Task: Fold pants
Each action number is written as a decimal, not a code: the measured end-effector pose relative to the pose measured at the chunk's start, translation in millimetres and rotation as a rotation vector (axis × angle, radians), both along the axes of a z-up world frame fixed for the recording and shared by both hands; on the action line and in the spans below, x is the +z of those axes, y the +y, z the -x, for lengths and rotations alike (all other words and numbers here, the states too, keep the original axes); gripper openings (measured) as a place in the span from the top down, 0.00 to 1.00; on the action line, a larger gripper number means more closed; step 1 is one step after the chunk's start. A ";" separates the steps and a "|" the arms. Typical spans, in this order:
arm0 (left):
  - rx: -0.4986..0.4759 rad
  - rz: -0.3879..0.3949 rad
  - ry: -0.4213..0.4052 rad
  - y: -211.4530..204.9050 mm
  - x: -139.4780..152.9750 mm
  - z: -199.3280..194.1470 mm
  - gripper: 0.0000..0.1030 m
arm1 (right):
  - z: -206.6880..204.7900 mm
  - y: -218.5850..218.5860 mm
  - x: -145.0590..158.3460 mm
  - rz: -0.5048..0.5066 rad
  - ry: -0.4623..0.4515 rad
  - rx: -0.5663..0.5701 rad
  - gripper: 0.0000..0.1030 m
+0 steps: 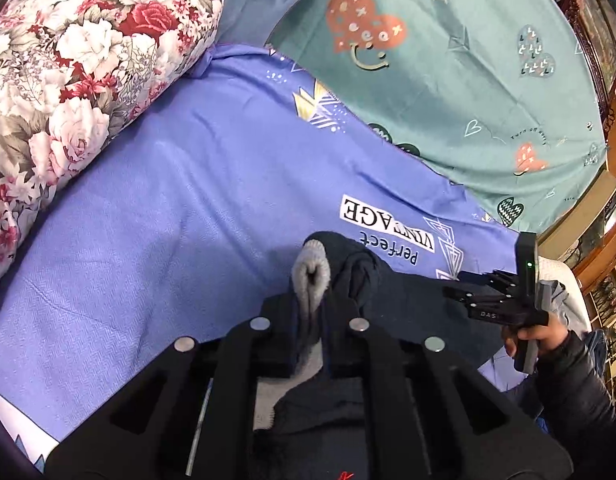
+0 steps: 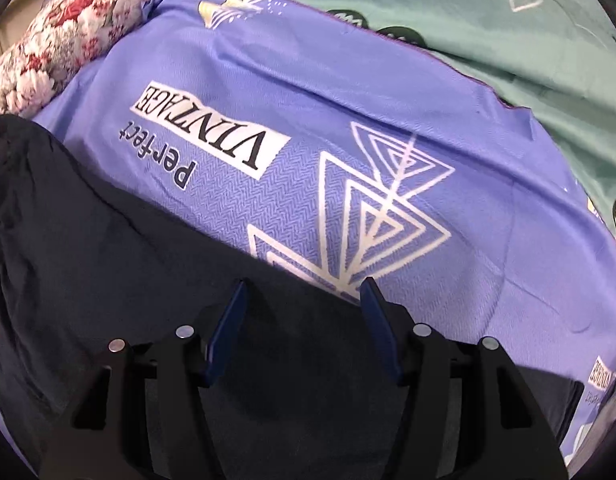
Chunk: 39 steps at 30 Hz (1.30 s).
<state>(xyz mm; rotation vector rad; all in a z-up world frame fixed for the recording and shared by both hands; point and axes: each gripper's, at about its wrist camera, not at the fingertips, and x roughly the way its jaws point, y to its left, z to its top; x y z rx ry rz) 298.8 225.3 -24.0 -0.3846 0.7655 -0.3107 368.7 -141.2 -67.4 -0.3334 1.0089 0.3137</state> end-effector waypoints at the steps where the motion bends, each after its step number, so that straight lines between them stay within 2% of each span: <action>1: -0.003 0.001 -0.004 -0.7 0.7 0.6 0.92 | -1.9 1.4 0.4 0.012 0.002 0.023 0.41; 6: -0.014 0.040 -0.010 1.8 4.4 4.0 0.92 | -14.1 -4.5 -2.3 -0.031 0.048 0.088 0.41; 9: -0.010 0.047 -0.012 4.1 4.7 4.3 0.92 | -13.0 -4.7 -2.3 -0.024 0.047 0.115 0.43; 10: -0.008 0.045 -0.010 3.7 3.9 3.8 0.92 | -12.0 -4.3 -0.7 -0.026 0.048 0.121 0.50; 11: -0.005 0.043 -0.006 3.2 2.8 3.2 0.92 | -8.3 -2.1 -0.1 -0.040 0.061 0.149 0.71; 12: -0.003 0.043 -0.002 3.2 1.5 2.6 0.92 | -4.0 -0.8 -0.4 -0.060 0.078 0.166 0.81; 15: -0.001 0.056 0.005 4.6 -0.4 0.7 0.92 | 1.6 0.3 -2.5 -0.038 0.059 0.171 0.85; 17: 0.004 0.060 0.002 5.3 -0.2 1.0 0.92 | 0.5 -2.6 -0.5 -0.039 0.055 0.144 0.96; 20: 0.013 0.058 0.004 4.5 0.5 2.7 0.92 | 13.5 -4.4 15.7 -0.051 0.009 0.124 0.97; 23: 0.011 0.052 -0.003 2.3 5.1 7.4 0.92 | 43.9 -16.8 46.8 -0.105 -0.060 0.113 0.97; 26: -0.005 0.054 -0.024 1.3 14.1 18.3 0.92 | 85.1 -34.8 79.3 -0.174 -0.104 0.119 0.97; 29: -0.029 0.050 -0.048 2.9 24.0 37.8 0.92 | 137.5 -45.2 98.6 -0.254 -0.127 0.141 0.97; 34: -0.066 -0.002 -0.060 5.3 25.7 87.4 0.92 | 218.1 -45.1 83.6 -0.326 -0.101 0.176 0.97; 39: -0.057 -0.036 -0.011 4.3 8.4 125.7 0.92 | 258.7 -40.6 50.6 -0.374 -0.049 0.171 0.97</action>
